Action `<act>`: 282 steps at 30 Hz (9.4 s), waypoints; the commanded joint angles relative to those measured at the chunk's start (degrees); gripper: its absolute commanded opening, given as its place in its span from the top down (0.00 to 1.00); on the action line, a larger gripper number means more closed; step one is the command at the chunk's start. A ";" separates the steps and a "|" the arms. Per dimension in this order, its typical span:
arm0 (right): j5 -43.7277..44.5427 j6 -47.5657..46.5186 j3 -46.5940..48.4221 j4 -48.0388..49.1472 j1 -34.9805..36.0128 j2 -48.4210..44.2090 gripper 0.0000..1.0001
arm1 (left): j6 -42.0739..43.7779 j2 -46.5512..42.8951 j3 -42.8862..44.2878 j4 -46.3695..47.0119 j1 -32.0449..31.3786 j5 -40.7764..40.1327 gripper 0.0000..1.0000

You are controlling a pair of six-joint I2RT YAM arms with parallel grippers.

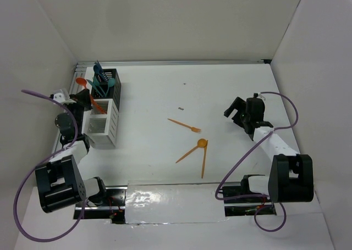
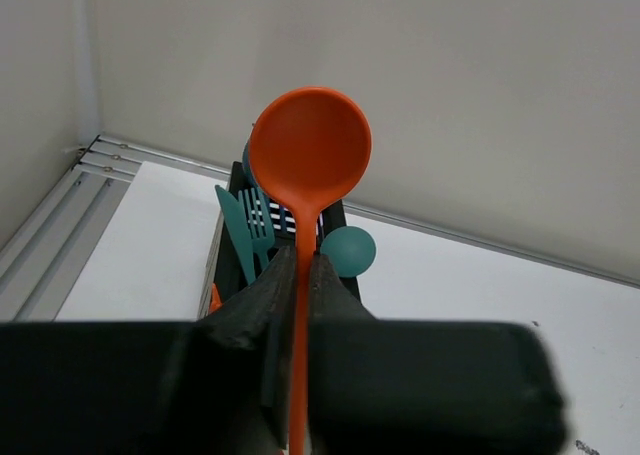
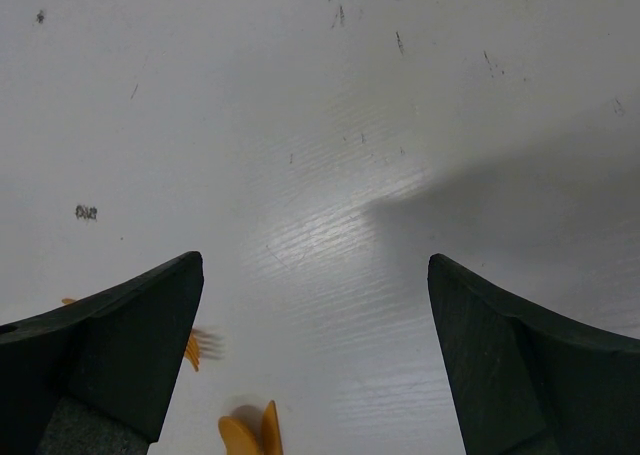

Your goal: Sort the eating utensils into containers

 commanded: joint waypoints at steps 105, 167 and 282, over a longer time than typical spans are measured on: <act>-5.51 -4.87 -5.19 -5.54 -0.85 -17.09 0.02 | 6.08 -2.39 31.50 -53.62 -47.37 -6.36 1.00; -8.06 -5.14 2.38 -2.82 0.29 -3.28 0.03 | 19.17 -15.35 44.76 -78.90 -18.91 14.81 0.22; -9.82 -2.85 0.61 -2.91 0.20 -4.51 0.04 | 50.23 13.45 47.39 -77.15 -45.02 37.22 0.52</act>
